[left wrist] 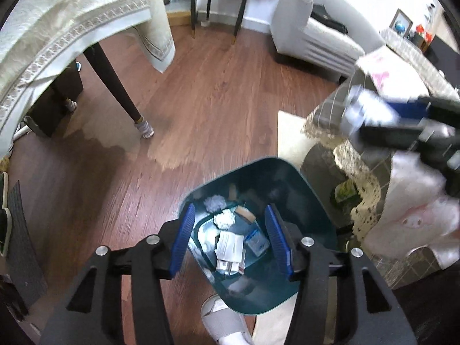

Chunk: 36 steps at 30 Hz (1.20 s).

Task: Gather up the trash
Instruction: 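Carry the cup and paper ball over the teal bin and release both, then move both tools back over the table toward the lid and tape ring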

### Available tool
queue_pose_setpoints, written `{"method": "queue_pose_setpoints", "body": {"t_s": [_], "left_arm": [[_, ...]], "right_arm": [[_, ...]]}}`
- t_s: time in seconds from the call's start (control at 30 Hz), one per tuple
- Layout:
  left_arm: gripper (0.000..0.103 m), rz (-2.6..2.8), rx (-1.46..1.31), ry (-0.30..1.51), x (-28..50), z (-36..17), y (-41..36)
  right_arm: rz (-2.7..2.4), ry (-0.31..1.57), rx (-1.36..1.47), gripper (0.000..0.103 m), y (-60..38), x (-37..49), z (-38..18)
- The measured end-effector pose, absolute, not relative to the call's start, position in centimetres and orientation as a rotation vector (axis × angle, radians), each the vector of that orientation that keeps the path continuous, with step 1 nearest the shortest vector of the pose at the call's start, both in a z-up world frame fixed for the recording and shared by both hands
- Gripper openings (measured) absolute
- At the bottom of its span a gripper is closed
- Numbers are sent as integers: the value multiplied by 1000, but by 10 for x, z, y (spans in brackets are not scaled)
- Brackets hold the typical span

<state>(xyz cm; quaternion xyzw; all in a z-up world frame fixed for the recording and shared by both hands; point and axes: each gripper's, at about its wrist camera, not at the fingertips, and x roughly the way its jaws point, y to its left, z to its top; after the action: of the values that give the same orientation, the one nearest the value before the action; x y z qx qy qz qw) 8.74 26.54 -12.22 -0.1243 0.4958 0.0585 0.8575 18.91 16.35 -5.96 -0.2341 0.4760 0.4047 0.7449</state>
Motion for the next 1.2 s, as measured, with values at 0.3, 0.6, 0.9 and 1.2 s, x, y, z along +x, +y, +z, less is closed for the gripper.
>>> {"method": "queue_pose_setpoints", "body": {"t_s": [0.3,0.6,0.9,1.2], "left_arm": [[57,152,-315,945,77,-93,283],[60,157,-352,849,71,-58,292],[63,148,-332,811,74,-38,284],[66,122,-320,739,82,-7,265]], "right_arm": [[885,1145,-624,50,180,176,-103],[871,1194,-666,60,178,172,-116],[914,1212,-661,67,172,168,-108],[951,1132,-574,67,147,170,-70]]}}
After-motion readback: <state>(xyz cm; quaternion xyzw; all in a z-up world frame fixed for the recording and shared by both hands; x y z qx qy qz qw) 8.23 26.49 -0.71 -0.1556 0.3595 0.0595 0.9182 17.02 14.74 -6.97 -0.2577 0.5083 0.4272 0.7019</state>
